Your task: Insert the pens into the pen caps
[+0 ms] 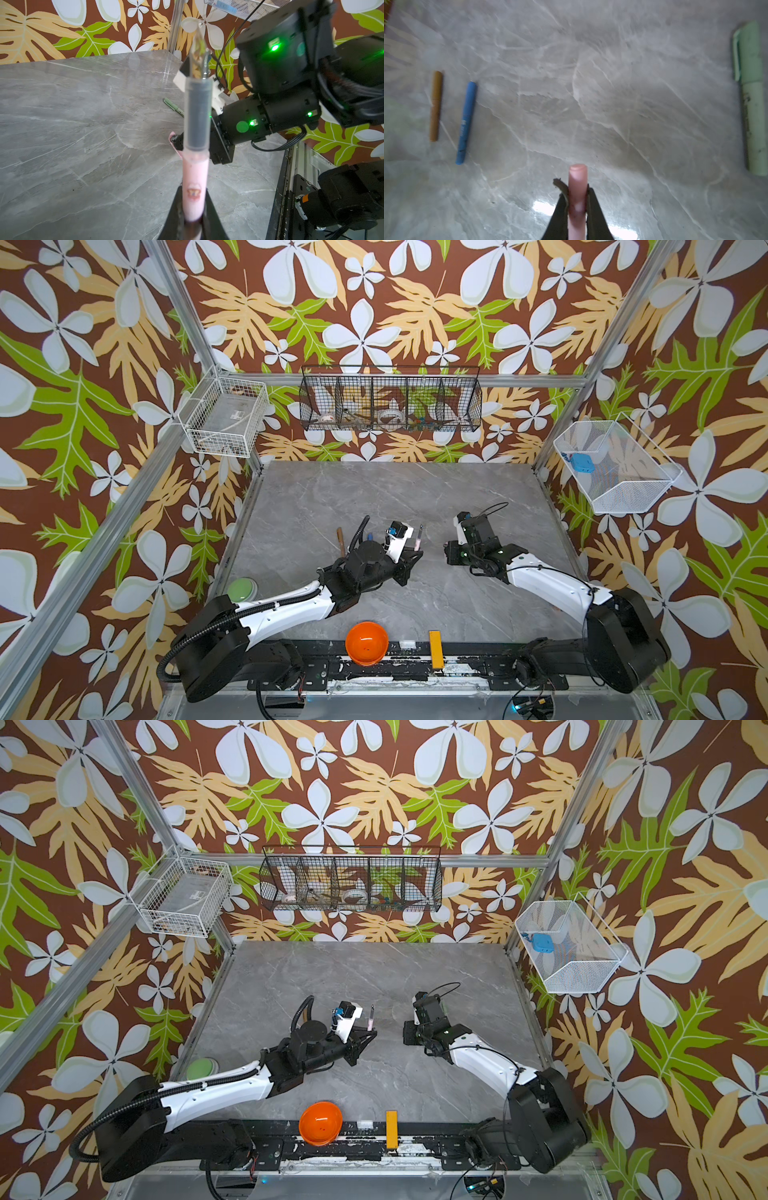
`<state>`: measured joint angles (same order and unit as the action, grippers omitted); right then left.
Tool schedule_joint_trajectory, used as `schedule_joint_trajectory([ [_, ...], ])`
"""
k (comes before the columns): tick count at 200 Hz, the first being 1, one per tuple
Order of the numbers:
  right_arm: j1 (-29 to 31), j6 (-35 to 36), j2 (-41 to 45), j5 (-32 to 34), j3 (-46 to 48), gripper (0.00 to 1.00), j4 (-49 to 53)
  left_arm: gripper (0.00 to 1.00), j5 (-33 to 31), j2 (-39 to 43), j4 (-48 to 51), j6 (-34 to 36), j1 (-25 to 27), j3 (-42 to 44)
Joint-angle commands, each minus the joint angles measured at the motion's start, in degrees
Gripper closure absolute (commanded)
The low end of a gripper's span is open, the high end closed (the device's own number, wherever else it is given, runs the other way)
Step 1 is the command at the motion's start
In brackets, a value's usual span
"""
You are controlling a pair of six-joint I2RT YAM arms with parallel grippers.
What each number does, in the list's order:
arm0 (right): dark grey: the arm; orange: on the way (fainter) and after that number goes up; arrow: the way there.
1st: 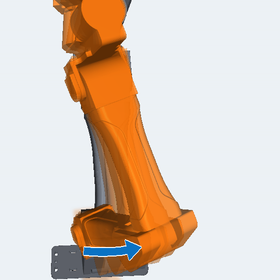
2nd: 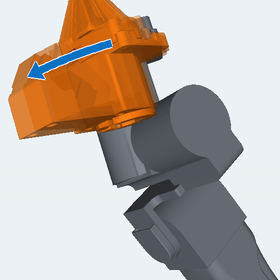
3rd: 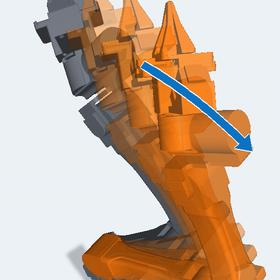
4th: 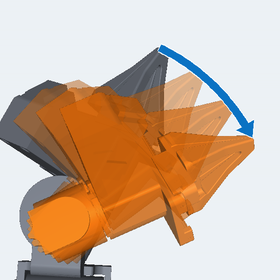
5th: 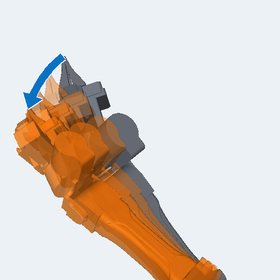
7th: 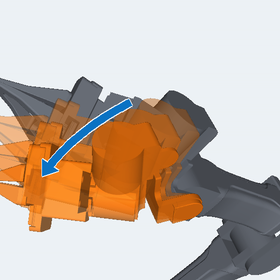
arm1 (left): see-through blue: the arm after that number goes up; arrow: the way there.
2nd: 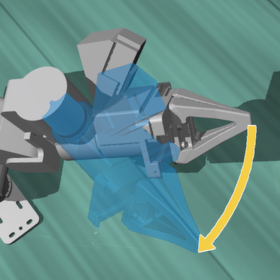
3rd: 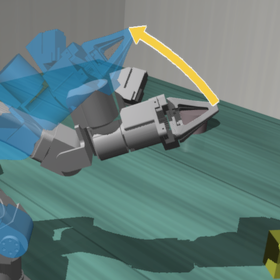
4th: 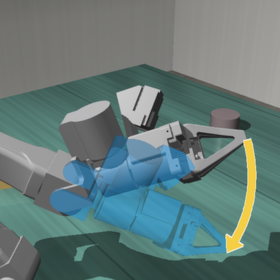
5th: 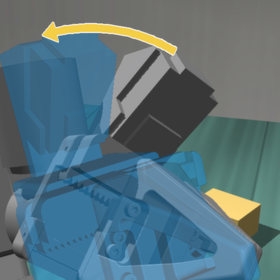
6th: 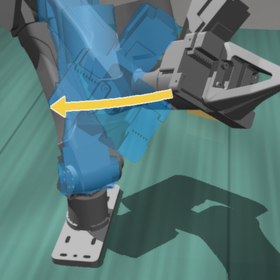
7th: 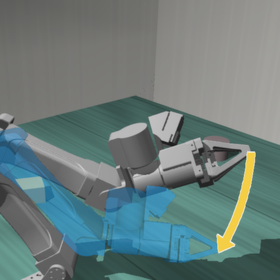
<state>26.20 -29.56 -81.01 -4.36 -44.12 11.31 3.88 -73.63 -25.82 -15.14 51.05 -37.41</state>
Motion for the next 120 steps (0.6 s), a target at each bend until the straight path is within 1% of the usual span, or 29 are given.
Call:
schedule_joint_trajectory([
  [1,-0.3,0.7,-3.6,1.1,-1.0,0.86,2.7,1.00,-1.0,0.7,-0.6,-0.3,0.0,0.5],
  [37,-1.6,3.9,-10.1,-0.7,-4.8,0.85,7.7,1.00,-1.9,1.4,-0.5,-0.1,0.0,1.3],
  [58,-2.2,6.3,-12.8,-1.8,-8.3,0.82,12.0,1.00,-2.5,1.8,-0.4,0.0,0.0,1.8],
  [73,-2.4,8.0,-14.2,-2.1,-11.1,0.77,15.4,1.00,-2.7,2.1,-0.3,0.1,0.0,2.0],
  [108,-2.8,11.2,-17.5,-3.4,-16.7,0.63,21.9,1.00,-3.1,2.3,-0.3,0.3,0.0,2.5],
  [120,-2.7,12.7,-19.2,-3.7,-18.9,0.60,24.2,1.00,-3.1,2.3,-0.3,0.4,0.0,2.6],
])
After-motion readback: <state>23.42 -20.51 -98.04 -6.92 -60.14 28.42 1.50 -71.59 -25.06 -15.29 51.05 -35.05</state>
